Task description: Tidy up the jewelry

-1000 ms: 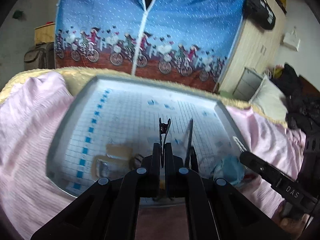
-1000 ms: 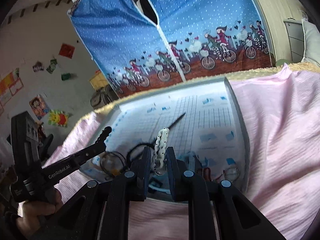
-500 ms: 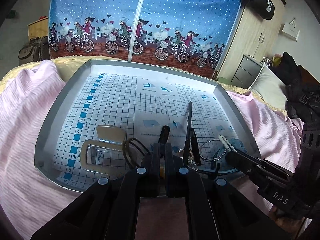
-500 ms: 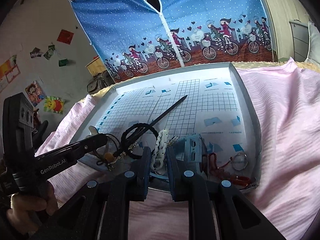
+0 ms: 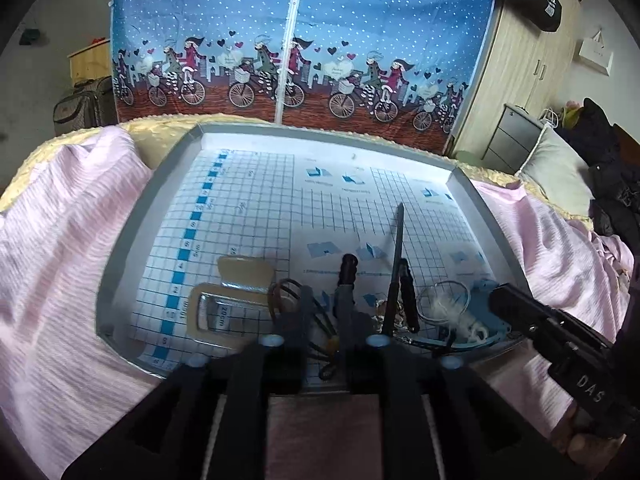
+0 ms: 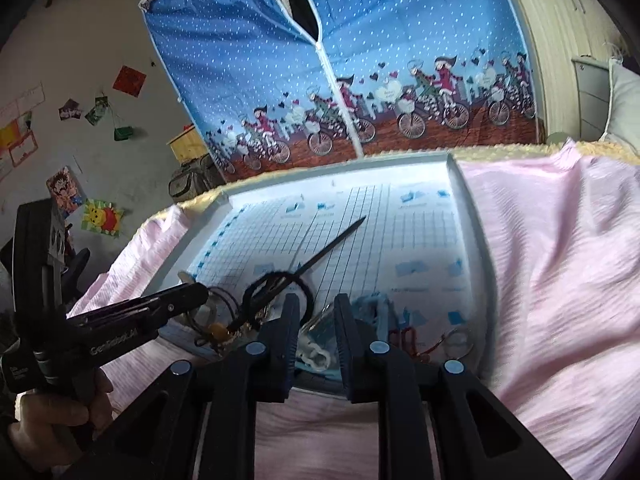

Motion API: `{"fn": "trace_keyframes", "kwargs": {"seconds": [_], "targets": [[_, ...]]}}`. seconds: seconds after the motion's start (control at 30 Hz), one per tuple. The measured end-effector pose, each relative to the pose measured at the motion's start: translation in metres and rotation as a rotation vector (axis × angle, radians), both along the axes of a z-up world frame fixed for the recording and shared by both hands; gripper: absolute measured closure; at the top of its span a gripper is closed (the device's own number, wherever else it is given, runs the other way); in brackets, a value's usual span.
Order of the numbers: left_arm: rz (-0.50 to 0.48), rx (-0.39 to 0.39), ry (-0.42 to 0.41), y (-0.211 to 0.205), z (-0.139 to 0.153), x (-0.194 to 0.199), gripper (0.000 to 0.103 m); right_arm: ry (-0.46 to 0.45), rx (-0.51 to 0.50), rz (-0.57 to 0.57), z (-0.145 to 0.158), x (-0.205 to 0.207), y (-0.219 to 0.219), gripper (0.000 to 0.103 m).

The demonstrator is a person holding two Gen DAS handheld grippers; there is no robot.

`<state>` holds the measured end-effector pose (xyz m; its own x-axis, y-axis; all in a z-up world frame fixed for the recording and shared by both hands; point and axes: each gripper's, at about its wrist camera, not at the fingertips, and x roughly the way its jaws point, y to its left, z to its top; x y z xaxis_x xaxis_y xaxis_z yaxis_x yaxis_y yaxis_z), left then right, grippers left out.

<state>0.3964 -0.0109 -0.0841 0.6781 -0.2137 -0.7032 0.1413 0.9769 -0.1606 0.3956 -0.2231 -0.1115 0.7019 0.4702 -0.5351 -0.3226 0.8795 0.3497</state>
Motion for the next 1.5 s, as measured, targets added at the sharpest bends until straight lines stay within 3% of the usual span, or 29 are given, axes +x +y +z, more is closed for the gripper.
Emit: {"fn": "trace_keyframes", "kwargs": {"seconds": [0.03,0.1,0.17,0.23,0.33,0.5,0.7,0.97,1.33,1.5], "targets": [[0.007,-0.005,-0.008,0.001,0.003,-0.001,0.061,-0.012,-0.003,-0.014,0.004,-0.001,-0.003,0.079],[0.024,-0.020,-0.031,0.005,0.010,-0.004,0.039,-0.029,-0.004,-0.036,0.010,-0.002,-0.007,0.072],[0.039,-0.035,-0.054,0.009,0.018,-0.008,0.029,-0.046,-0.004,-0.059,0.017,-0.004,-0.012,0.061],[0.058,-0.021,-0.063,0.011,0.026,-0.010,0.020,-0.068,-0.006,-0.088,0.026,-0.008,-0.017,0.040],[0.086,-0.021,-0.112,0.015,0.037,-0.020,0.005,-0.119,-0.028,-0.138,0.039,-0.017,-0.022,0.023],[0.116,-0.042,-0.211,0.022,0.058,-0.044,0.002,-0.214,-0.050,-0.183,0.060,-0.036,-0.028,0.000],[0.102,-0.029,-0.347,0.022,0.091,-0.078,0.002,-0.303,-0.060,-0.230,0.083,-0.064,-0.033,0.000],[0.076,-0.005,-0.463,0.015,0.127,-0.113,0.002,-0.427,-0.091,-0.235,0.115,-0.101,-0.026,0.000],[0.070,0.073,-0.529,0.005,0.134,-0.152,0.002,-0.491,-0.124,-0.233,0.126,-0.138,-0.016,0.000],[0.079,0.048,-0.561,0.008,0.134,-0.175,0.002,-0.494,-0.138,-0.239,0.124,-0.159,-0.016,0.000]]}}
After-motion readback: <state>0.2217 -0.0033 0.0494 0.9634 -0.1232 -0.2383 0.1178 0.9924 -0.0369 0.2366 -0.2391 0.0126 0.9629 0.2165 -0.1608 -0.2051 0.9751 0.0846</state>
